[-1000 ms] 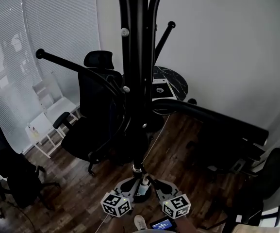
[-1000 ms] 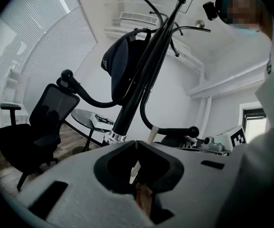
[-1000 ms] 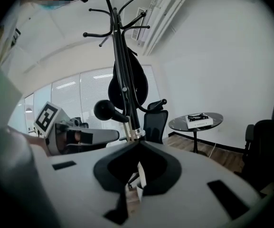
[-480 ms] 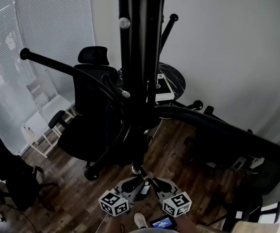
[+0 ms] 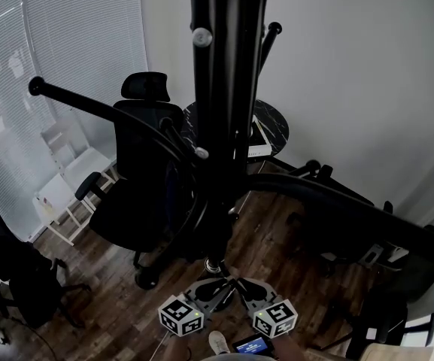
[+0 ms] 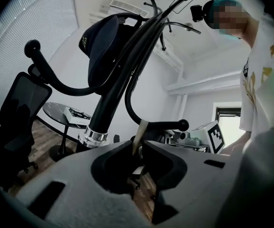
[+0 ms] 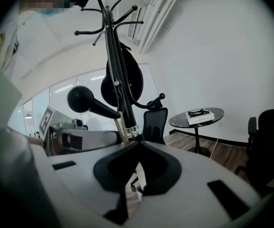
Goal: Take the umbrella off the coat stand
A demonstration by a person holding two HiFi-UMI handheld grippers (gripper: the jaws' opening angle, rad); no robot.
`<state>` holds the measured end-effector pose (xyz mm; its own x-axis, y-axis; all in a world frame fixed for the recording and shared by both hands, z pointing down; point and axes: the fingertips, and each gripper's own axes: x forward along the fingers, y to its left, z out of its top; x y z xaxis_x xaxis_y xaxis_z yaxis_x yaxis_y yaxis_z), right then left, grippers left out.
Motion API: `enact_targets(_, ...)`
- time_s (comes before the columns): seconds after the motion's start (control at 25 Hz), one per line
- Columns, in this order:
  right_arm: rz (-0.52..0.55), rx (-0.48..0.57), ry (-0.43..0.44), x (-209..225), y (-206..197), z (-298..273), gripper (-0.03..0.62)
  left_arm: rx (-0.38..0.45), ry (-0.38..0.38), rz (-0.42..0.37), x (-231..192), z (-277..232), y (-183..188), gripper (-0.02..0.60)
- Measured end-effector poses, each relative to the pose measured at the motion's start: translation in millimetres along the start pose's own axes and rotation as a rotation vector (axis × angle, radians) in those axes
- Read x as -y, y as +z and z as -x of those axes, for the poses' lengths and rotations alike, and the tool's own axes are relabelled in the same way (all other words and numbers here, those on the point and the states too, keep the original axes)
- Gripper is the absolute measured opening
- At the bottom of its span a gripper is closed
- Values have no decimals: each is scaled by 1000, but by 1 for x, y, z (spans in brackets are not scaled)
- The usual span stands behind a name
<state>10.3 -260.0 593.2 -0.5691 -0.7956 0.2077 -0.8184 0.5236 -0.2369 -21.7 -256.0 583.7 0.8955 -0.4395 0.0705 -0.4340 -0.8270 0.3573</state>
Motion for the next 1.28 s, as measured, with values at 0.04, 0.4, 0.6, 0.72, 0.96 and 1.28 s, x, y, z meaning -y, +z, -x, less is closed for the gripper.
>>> enact_targets(0.04,-1,2,0,0,0,0,14,-4,4,-6,-1,-1,1,67)
enact_targets(0.4,-4,3,1,-1,0,-3,14,-13,16,-38,-4,-4,0,51)
enact_targets(0.6,-2,6,12,-3,0,-4,14,-17,9,-44,-4,-5,1,38)
enact_targets(0.72,-7,26,44,-8,2,-2,14,-19,29,-94,-5,-3,2,27)
enact_targets(0.96,-8,36,103,-21,2,-4,20,-25,34,-110,-5,3,3,24)
enact_targets(1.28,14,23,109,-28,0,-15,44,-20,47,-125,-6,10,5,23)
